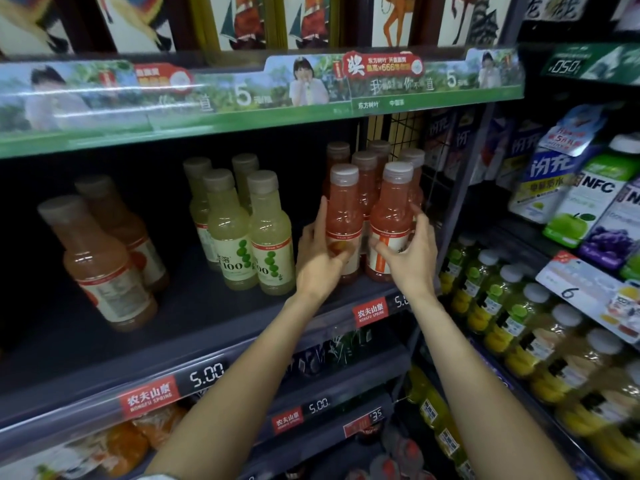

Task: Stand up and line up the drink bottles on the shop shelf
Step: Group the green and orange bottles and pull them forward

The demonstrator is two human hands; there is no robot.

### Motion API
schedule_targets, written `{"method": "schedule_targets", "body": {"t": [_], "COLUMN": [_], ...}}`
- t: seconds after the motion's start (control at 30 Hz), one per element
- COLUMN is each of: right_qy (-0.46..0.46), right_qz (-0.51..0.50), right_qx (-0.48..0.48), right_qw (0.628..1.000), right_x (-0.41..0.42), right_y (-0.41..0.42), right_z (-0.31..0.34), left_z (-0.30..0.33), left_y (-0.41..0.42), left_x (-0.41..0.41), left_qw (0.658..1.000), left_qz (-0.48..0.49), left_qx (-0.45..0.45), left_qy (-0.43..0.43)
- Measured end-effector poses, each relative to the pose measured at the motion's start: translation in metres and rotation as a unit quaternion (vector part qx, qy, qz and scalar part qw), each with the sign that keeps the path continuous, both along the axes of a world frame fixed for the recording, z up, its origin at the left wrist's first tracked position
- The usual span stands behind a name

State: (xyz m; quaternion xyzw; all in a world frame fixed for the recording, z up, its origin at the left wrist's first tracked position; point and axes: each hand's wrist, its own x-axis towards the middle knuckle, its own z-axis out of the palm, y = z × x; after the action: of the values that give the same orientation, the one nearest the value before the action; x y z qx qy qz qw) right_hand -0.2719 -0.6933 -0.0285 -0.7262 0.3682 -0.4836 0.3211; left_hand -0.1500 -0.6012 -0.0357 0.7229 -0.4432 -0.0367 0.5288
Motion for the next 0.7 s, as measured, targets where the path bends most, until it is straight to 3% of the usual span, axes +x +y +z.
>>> {"method": "schedule_targets", "body": {"t": [0.17,0.33,0.4,0.53,0.7], "right_qy": [0.046,0.128,0.125,0.118,0.094], "right_qz": [-0.007,-0.037,-0.059,-0.029,0.058], "right_qx": [-0.013,-0.028,-0.105,-0.326,-0.384], "right_qw": [0.999,0.991,0.985,0.938,0.917], "right_x": [-0.006,-0.013,-0.019,-0.021,0.011], "right_y": [-0.001,0.010,0.024,0.059,0.118], "right_z": [0.001,-0.010,-0.014,-0.012,-0.002], "left_z": [-0.001,-0.004,-0.003,0.004,0.011], "left_y": [0.003,0.014,0.024,0.061,0.143], "left_x": [-0.009,-0.018,-0.021,-0.023,0.000], "left_qw": [1.000,1.000,0.999,0.998,0.984], "left_qz": [0.024,-0.018,-0.020,-0.045,-0.020], "left_qx": [-0.008,0.016,0.024,0.024,-0.023], "left_qy": [-0.006,-0.017,-0.027,-0.030,-0.176]}}
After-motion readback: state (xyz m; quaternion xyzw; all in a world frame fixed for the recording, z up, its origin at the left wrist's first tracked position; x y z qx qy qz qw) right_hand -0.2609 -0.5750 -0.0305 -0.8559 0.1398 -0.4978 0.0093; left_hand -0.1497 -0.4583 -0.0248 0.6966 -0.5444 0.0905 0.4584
